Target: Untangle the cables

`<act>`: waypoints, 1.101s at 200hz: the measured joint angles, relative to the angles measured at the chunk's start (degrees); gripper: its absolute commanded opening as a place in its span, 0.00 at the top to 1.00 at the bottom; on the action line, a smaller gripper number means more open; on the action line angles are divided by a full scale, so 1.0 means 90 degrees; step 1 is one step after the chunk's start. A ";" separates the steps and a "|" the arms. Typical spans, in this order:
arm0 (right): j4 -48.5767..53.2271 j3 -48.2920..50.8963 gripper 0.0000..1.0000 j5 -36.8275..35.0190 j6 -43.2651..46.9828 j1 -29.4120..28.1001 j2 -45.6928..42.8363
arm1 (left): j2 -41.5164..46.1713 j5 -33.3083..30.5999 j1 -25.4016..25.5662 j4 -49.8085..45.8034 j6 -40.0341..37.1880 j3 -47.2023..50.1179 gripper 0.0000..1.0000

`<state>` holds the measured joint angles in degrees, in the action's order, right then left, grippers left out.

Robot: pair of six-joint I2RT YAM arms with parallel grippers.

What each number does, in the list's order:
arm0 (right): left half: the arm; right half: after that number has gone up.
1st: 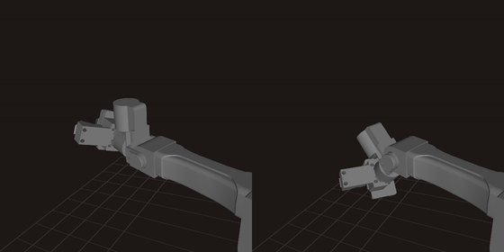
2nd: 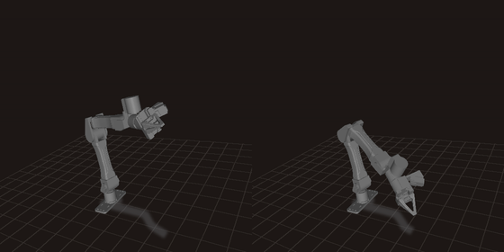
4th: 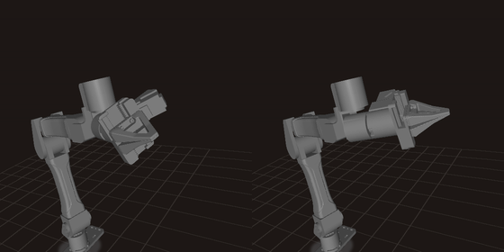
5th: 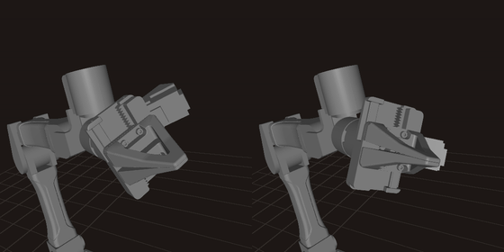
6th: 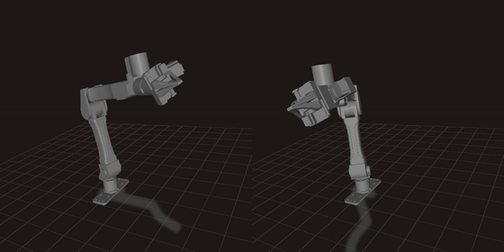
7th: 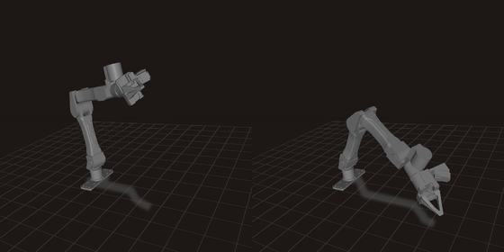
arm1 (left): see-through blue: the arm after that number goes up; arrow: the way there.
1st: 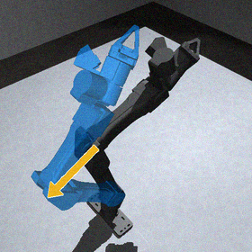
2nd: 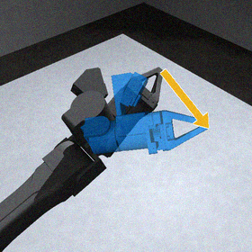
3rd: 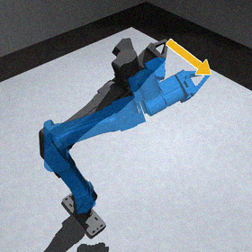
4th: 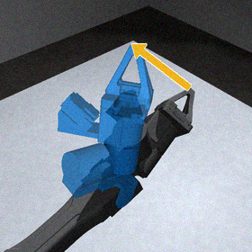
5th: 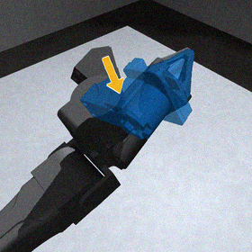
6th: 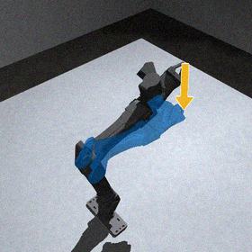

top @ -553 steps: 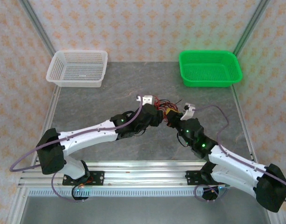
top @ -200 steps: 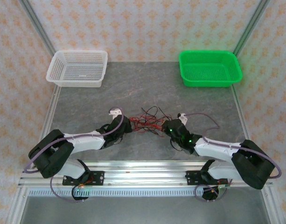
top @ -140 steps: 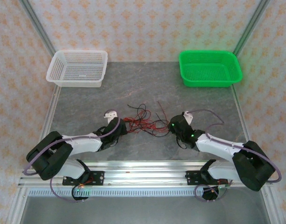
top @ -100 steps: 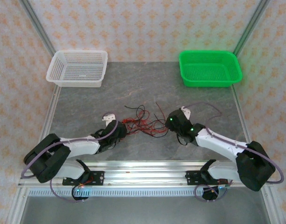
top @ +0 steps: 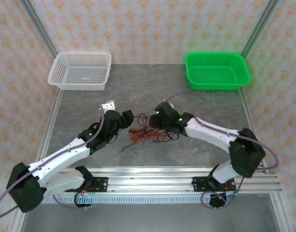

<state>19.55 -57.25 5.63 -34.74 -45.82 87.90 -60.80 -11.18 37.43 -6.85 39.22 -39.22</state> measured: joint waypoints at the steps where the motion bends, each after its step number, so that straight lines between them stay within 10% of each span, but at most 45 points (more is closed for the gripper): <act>1: -0.0002 -0.0002 0.35 0.0002 0.0000 -0.0002 0.0024 | -0.0019 -0.0002 0.0000 -0.0002 -0.0010 -0.0010 0.28; 65: -0.0432 0.0046 0.46 0.0066 -0.0102 -0.0158 0.1348 | -0.2181 0.0197 0.0000 0.0158 -0.0199 -0.0143 0.30; 130: -0.0738 0.0304 0.89 -0.0483 -0.0384 -0.0197 0.1384 | -0.1141 -0.0828 -0.0131 -0.0498 -0.0250 -0.0126 0.31; 220: -0.1270 0.0593 1.00 -0.1093 0.0532 -0.0243 0.1064 | -0.1654 0.1445 0.0464 -0.0614 -0.0362 -0.0301 0.27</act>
<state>8.12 -51.92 -4.21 -29.95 -48.01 97.47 -75.68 1.83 41.60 -12.38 35.97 -41.93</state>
